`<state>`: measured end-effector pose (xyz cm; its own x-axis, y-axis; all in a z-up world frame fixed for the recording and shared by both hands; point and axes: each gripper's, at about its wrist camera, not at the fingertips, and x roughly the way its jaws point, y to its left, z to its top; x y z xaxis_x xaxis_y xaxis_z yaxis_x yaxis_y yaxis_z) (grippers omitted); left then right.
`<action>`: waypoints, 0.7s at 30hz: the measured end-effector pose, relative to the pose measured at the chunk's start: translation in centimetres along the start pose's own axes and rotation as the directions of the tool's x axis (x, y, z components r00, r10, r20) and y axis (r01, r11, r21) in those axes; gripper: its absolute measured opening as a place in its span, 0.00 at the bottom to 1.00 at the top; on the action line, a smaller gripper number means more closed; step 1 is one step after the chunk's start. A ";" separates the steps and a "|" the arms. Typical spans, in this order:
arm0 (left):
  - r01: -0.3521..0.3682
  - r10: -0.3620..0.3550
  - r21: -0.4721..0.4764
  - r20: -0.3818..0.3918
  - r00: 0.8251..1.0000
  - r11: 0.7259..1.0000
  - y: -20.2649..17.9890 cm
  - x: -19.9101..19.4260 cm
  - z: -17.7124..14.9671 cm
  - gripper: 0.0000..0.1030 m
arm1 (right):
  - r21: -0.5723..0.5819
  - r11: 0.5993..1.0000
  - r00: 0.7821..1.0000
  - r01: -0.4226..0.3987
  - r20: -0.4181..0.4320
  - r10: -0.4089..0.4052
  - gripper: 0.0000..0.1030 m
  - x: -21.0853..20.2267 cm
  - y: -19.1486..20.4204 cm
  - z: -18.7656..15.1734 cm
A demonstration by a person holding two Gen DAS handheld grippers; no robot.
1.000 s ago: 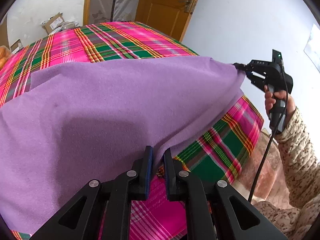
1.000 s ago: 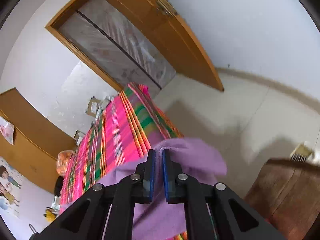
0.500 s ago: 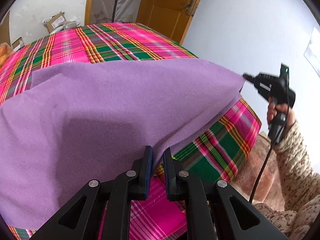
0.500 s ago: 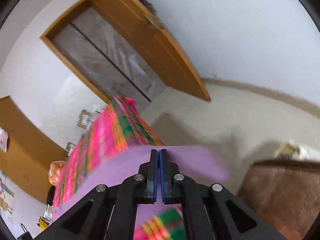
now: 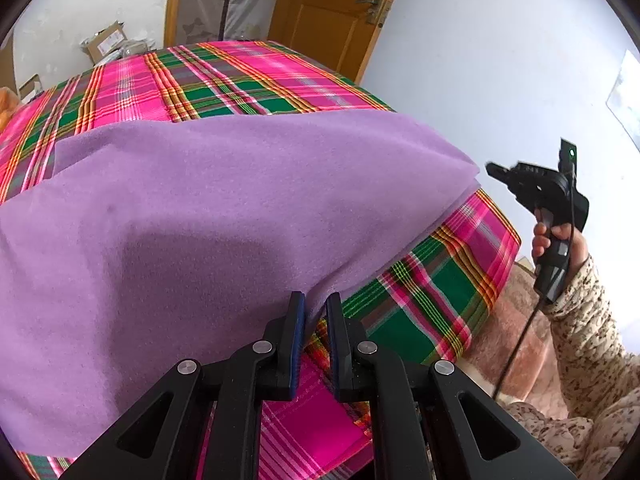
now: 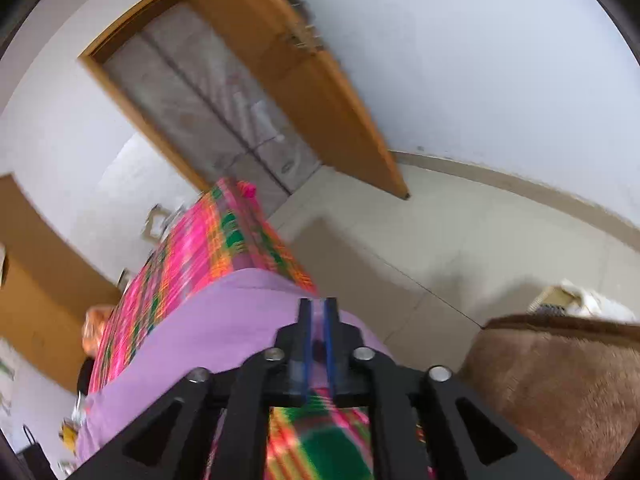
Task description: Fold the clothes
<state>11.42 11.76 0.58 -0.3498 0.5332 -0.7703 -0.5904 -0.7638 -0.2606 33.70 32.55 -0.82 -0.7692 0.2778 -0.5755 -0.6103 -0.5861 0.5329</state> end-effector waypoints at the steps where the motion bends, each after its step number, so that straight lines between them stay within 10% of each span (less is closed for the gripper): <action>1: 0.000 0.000 0.000 0.000 1.000 1.000 0.0 0.0 -0.1 0.10 | -0.033 0.999 1.000 0.004 -0.002 -0.004 0.20 0.2 0.9 0.0; 17: 0.024 -0.024 -0.036 0.013 1.000 0.999 0.3 -0.1 -0.4 0.11 | -0.162 0.972 0.985 0.168 -0.002 -0.170 0.37 -0.1 4.1 -2.5; 21: 0.027 -0.026 -0.042 0.016 1.000 0.999 0.3 -0.3 -0.6 0.12 | -0.249 0.963 0.995 0.099 0.053 -0.089 0.37 -1.0 7.8 -3.1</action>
<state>11.76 11.13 0.38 -0.3455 0.5589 -0.7538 -0.5685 -0.7637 -0.3057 30.31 25.36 2.03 -0.7207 0.3686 -0.5871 -0.6174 -0.7263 0.3020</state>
